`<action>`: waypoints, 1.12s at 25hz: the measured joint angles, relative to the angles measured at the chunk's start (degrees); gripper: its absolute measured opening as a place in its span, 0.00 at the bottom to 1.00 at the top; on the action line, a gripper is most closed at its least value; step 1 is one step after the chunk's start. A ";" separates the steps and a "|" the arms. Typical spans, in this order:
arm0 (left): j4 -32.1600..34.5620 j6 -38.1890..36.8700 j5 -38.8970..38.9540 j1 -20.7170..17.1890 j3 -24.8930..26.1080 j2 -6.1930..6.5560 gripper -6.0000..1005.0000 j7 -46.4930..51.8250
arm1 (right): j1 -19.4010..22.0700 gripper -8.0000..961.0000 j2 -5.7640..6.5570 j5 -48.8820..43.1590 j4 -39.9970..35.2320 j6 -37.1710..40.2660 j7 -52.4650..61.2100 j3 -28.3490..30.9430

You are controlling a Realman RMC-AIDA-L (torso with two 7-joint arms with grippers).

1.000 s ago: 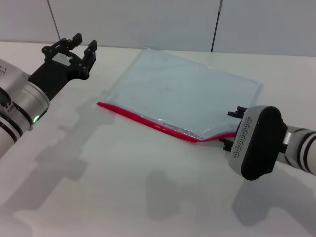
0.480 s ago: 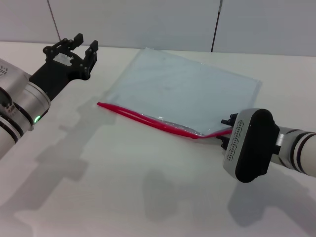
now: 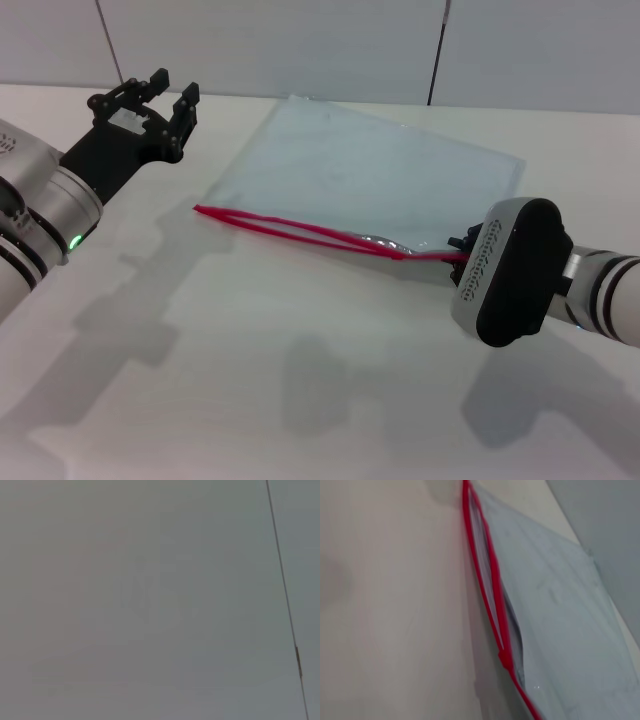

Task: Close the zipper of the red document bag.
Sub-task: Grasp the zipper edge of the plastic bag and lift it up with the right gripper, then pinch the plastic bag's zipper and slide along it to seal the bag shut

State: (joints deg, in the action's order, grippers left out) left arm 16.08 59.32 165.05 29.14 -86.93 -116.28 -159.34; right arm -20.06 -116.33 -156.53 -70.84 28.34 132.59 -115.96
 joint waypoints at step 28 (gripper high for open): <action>32.22 -1.34 -69.95 0.41 -0.44 1.80 0.39 40.69 | 6.96 0.06 0.14 -1.07 -12.26 2.54 0.39 0.73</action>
State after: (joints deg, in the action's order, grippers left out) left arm 48.30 57.98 95.11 29.55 -87.37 -114.48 -118.66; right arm -13.10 -116.19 -157.60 -83.10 30.87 132.98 -115.23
